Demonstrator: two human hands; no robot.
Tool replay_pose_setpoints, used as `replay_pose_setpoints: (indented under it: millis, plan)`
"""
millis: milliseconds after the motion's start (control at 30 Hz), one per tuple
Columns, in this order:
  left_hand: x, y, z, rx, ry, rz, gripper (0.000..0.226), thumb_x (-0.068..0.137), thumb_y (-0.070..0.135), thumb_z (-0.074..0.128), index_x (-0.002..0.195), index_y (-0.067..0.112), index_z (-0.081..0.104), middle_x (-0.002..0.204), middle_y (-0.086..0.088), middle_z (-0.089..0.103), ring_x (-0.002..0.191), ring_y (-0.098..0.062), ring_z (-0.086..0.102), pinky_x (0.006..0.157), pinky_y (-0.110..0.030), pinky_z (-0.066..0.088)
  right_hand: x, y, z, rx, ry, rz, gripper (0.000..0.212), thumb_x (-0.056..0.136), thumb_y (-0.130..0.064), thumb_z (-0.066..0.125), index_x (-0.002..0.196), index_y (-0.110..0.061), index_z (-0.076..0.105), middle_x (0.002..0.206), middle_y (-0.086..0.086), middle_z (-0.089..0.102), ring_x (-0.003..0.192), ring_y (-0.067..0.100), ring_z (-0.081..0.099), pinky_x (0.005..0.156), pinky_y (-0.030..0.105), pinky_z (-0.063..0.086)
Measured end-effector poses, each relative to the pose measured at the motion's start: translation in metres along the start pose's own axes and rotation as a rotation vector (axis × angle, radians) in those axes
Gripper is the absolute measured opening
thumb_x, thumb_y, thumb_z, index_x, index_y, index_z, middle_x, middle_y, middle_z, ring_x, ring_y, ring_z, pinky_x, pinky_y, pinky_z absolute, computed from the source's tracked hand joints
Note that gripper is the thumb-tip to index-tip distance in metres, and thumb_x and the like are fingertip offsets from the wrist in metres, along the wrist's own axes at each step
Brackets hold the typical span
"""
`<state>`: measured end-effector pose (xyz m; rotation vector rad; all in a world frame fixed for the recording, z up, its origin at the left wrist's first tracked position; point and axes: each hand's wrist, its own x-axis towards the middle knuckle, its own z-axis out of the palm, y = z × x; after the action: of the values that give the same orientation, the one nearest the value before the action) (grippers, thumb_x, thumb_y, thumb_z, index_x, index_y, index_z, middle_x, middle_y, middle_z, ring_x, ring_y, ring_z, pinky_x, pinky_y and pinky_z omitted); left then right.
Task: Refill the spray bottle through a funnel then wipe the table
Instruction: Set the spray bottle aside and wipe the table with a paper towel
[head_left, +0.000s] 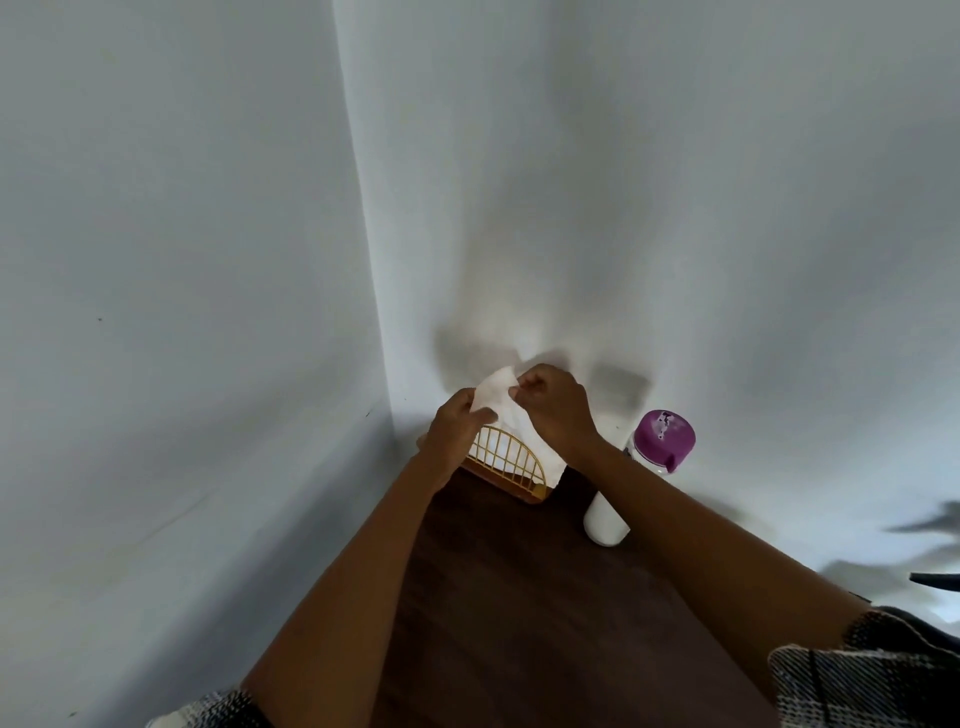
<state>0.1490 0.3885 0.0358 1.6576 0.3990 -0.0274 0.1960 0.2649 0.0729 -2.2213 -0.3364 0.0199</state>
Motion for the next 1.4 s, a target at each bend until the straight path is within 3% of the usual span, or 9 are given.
replay_pose_setpoints:
  millis: [167, 333, 467, 600, 767, 933, 1067, 1167, 1400]
  plan:
    - [0.0, -0.013, -0.002, 0.053, -0.006, 0.024, 0.014, 0.075, 0.023, 0.068, 0.086, 0.031, 0.063, 0.101, -0.001, 0.07, 0.1, -0.032, 0.066, 0.095, -0.051, 0.049, 0.003, -0.021, -0.015, 0.087, 0.161, -0.03, 0.014, 0.091, -0.018, 0.056, 0.095, -0.005, 0.058, 0.081, -0.001, 0.06, 0.072, 0.011, 0.052, 0.056, 0.016, 0.033]
    - [-0.007, -0.017, -0.004, 0.009, 0.066, 0.05, 0.034, 0.061, 0.068, 0.05, 0.093, 0.06, 0.056, 0.108, 0.014, 0.065, 0.102, -0.018, 0.064, 0.1, -0.05, 0.044, -0.012, -0.054, -0.043, 0.369, 0.298, -0.013, 0.008, 0.087, -0.018, 0.063, 0.089, -0.012, 0.058, 0.073, -0.01, 0.057, 0.066, 0.004, 0.055, 0.061, 0.01, 0.043]
    - [-0.076, 0.04, 0.007, -0.324, 0.077, 0.091, 0.044, 0.092, 0.052, 0.033, 0.127, 0.029, 0.046, 0.121, 0.006, 0.057, 0.101, -0.006, 0.056, 0.093, -0.023, 0.046, -0.045, -0.082, -0.072, 0.651, 0.147, 0.055, 0.006, 0.087, -0.014, 0.064, 0.087, -0.016, 0.059, 0.085, 0.002, 0.066, 0.075, 0.013, 0.064, 0.068, 0.026, 0.055]
    - [-0.124, 0.065, 0.014, -0.535, -0.049, 0.005, 0.064, 0.079, 0.064, 0.034, 0.126, 0.024, 0.053, 0.13, -0.004, 0.059, 0.121, -0.021, 0.054, 0.11, -0.045, 0.034, -0.092, -0.095, -0.103, 0.865, -0.052, 0.181, 0.006, 0.087, -0.012, 0.062, 0.091, -0.007, 0.06, 0.089, 0.009, 0.069, 0.074, 0.018, 0.067, 0.061, 0.026, 0.055]
    - [-0.199, 0.079, 0.034, -0.761, -0.24, -0.063, 0.039, 0.087, 0.029, 0.054, 0.118, 0.006, 0.06, 0.102, -0.013, 0.072, 0.088, -0.021, 0.071, 0.066, -0.029, 0.057, -0.156, -0.085, -0.131, 0.856, -0.167, 0.269, 0.021, 0.088, -0.015, 0.062, 0.103, 0.0, 0.057, 0.095, 0.018, 0.065, 0.084, 0.027, 0.062, 0.073, 0.035, 0.052]
    - [-0.261, 0.054, 0.058, -0.585, -0.166, -0.122, 0.036, 0.083, 0.026, 0.063, 0.114, 0.009, 0.063, 0.107, -0.01, 0.072, 0.099, -0.026, 0.069, 0.074, -0.037, 0.057, -0.215, -0.049, -0.148, 0.692, -0.191, 0.327, 0.026, 0.085, -0.023, 0.065, 0.102, -0.006, 0.057, 0.108, 0.02, 0.064, 0.095, 0.034, 0.064, 0.082, 0.046, 0.056]
    - [-0.309, 0.033, 0.073, -0.56, -0.069, -0.158, 0.029, 0.085, 0.025, 0.062, 0.109, 0.01, 0.067, 0.104, -0.01, 0.073, 0.098, -0.027, 0.069, 0.082, -0.042, 0.057, -0.269, -0.019, -0.167, 0.715, -0.395, 0.432, 0.039, 0.076, -0.034, 0.069, 0.106, -0.011, 0.059, 0.096, 0.008, 0.063, 0.081, 0.019, 0.059, 0.057, 0.025, 0.047]
    - [-0.345, 0.024, 0.087, -0.538, 0.012, -0.182, 0.03, 0.085, 0.028, 0.063, 0.11, 0.012, 0.068, 0.105, -0.009, 0.072, 0.103, -0.027, 0.067, 0.093, -0.046, 0.052, -0.307, 0.001, -0.179, 0.774, -0.632, 0.497, 0.046, 0.07, -0.032, 0.071, 0.111, -0.012, 0.062, 0.084, 0.003, 0.065, 0.074, 0.016, 0.055, 0.061, 0.025, 0.041]
    - [-0.431, 0.001, 0.129, -0.601, 0.05, -0.373, 0.04, 0.082, 0.025, 0.068, 0.118, 0.01, 0.061, 0.108, -0.015, 0.07, 0.098, -0.03, 0.067, 0.072, -0.039, 0.058, -0.372, 0.036, -0.188, 0.833, -0.615, 0.561, 0.046, 0.078, -0.004, 0.07, 0.121, -0.012, 0.055, 0.116, 0.012, 0.064, 0.103, 0.029, 0.064, 0.083, 0.045, 0.056]
